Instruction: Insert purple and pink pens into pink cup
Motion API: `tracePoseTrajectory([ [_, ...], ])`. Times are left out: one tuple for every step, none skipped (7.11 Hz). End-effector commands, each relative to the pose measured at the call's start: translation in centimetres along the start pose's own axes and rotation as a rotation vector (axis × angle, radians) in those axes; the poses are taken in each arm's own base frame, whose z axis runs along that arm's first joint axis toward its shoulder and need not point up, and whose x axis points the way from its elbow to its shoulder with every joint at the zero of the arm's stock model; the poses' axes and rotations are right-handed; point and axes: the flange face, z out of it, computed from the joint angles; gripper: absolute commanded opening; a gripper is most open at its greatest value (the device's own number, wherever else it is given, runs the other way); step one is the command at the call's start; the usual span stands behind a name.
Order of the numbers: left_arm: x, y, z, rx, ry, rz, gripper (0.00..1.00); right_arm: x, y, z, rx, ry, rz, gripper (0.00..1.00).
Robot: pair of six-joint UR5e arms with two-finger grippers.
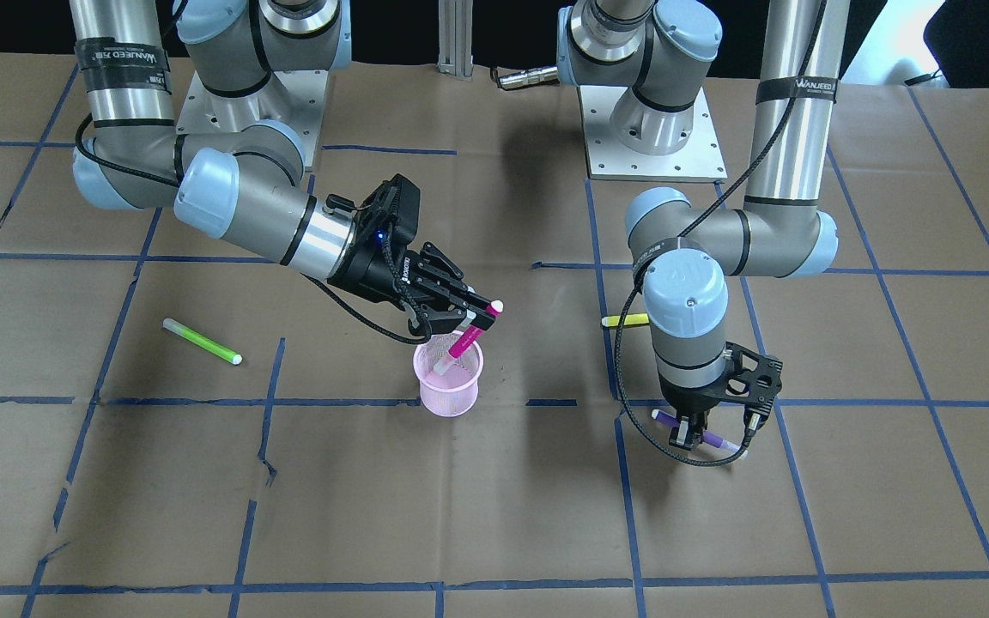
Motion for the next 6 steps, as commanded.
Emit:
tracePoseTrajectory([
  [-2.4,-2.0,-6.3,-0.075,0.032,0.068,0.09,-0.3,0.8,0.6,0.000,-0.012,0.024,0.13],
  [-3.5,-2.4,-9.7,-0.115,0.039,0.070,0.09,-1.0,1.2,0.8,-0.001,-0.019,0.044,0.13],
  [-4.3,-3.0,-13.4,-0.143,0.047,0.070,0.09,-1.4,1.5,0.9,-0.002,-0.026,0.059,0.14],
  [-4.8,-3.4,-16.8,-0.190,0.039,0.068,0.09,-1.8,1.8,1.1,-0.005,-0.031,0.071,0.14],
  [-5.2,-3.8,-20.2,-0.253,0.026,0.050,0.09,-2.0,2.0,1.1,-0.008,-0.033,0.076,0.14],
  [-5.4,-4.2,-22.5,-0.295,0.005,0.022,0.09,-2.0,2.1,1.2,-0.013,-0.032,0.076,0.16],
])
